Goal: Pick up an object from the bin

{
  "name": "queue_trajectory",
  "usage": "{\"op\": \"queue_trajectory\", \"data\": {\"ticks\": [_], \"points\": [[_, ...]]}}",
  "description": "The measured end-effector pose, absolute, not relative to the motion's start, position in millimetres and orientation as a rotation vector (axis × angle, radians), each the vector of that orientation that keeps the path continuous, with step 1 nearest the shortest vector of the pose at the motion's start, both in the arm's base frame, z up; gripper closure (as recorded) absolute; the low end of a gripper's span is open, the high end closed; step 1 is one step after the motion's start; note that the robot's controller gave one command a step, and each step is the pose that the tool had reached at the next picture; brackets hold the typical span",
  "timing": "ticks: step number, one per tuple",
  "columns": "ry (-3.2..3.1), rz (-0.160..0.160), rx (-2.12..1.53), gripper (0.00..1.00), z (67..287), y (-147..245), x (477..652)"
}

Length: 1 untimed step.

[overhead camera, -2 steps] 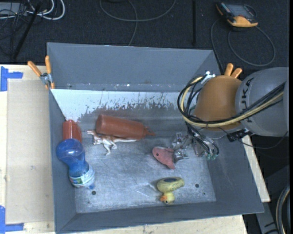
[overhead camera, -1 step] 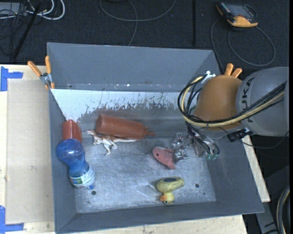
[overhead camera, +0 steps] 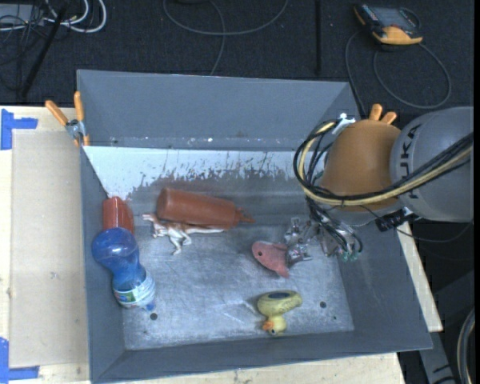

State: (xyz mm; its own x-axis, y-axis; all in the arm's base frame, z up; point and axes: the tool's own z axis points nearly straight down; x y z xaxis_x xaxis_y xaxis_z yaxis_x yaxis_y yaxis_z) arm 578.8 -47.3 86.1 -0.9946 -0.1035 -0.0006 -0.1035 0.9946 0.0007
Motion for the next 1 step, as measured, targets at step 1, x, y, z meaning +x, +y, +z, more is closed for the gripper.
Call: {"op": "queue_trajectory", "data": {"ticks": [1], "points": [[3.142,0.001,-0.164,1.00,100.1,-47.1,577.9]]}}
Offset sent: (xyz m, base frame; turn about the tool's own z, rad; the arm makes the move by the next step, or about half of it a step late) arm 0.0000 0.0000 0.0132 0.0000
